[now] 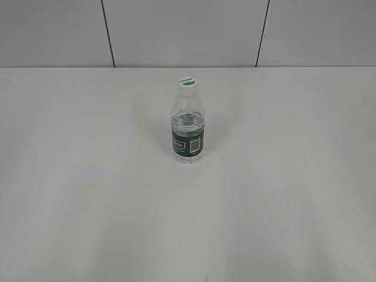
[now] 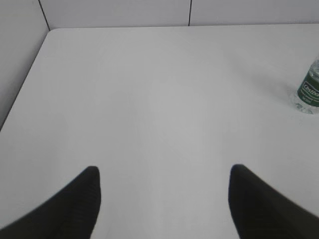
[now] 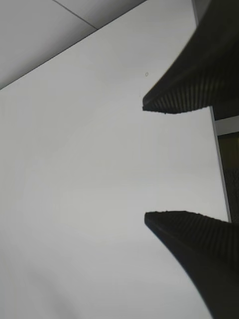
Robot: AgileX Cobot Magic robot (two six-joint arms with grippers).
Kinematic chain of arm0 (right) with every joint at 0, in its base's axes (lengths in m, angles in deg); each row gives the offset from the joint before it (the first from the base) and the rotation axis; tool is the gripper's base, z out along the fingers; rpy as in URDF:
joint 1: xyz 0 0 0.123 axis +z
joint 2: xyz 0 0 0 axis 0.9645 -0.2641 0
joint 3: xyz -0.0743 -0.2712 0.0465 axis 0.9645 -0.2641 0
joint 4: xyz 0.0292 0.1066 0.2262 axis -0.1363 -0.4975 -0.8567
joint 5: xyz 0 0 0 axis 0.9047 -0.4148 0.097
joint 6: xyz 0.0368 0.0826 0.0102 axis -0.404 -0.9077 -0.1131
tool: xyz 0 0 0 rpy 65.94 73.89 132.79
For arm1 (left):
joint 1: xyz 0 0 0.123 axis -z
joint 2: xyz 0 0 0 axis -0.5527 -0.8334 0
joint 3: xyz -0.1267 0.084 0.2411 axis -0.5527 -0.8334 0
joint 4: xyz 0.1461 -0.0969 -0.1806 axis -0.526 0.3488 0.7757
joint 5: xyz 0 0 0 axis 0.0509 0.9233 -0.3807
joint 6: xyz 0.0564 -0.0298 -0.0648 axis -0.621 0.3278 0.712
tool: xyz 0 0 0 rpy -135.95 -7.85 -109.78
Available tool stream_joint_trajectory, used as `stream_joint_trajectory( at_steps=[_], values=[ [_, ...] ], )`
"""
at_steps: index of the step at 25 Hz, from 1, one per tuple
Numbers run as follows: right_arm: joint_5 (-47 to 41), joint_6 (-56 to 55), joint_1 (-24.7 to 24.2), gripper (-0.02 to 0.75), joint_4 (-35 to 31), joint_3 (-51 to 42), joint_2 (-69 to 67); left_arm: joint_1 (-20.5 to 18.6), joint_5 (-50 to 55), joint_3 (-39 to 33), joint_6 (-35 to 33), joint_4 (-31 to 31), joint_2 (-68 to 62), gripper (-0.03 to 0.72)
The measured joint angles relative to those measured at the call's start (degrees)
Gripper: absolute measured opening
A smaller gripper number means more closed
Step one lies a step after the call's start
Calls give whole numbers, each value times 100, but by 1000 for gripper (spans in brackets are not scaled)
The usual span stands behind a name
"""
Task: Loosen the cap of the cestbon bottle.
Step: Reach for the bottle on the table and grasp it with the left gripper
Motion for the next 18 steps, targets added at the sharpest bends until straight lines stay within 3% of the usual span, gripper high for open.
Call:
stream_joint_trajectory(
  at_steps=[18],
  values=[
    [0, 0, 0, 471, 0, 0, 0, 0, 0, 0, 0, 0, 0, 470]
  ],
)
